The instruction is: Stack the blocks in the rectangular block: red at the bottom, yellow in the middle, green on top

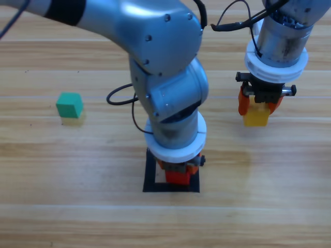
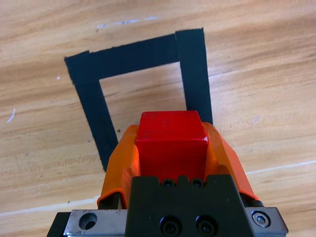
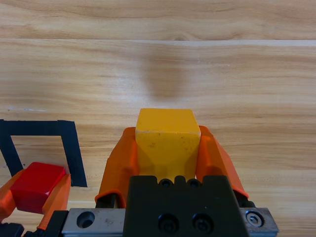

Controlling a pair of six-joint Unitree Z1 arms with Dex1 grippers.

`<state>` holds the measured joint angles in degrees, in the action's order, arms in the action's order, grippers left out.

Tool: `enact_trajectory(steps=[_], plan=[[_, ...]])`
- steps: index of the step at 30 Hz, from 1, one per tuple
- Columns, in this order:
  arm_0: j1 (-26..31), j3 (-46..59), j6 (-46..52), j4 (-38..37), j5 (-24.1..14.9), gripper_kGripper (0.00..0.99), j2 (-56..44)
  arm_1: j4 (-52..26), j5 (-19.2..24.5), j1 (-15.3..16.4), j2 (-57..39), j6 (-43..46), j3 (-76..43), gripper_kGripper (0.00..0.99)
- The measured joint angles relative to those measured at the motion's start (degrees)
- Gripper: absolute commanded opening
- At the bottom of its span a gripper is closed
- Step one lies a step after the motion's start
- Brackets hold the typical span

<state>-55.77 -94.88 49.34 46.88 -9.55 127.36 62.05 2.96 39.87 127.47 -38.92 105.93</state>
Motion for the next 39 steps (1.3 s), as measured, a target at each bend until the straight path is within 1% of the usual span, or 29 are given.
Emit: enact_trajectory(steps=[7,18,26,39], plan=[[0.8,-2.7,0.4,1.5,-0.1,0.041,2.1,0.0,0.0,0.0,0.0,0.1,0.0,0.146],[1.2,-3.2,5.8,2.3,-1.2,0.041,2.2,0.0,-0.8,0.0,0.1,0.1,0.3,0.146],[1.3,-4.9,6.4,5.0,-1.4,0.041,2.2,0.0,-1.6,0.0,0.1,0.1,0.9,0.147],[1.3,-5.3,7.7,5.1,-1.4,0.043,2.5,0.0,-1.7,0.0,0.2,0.1,1.0,0.147]])
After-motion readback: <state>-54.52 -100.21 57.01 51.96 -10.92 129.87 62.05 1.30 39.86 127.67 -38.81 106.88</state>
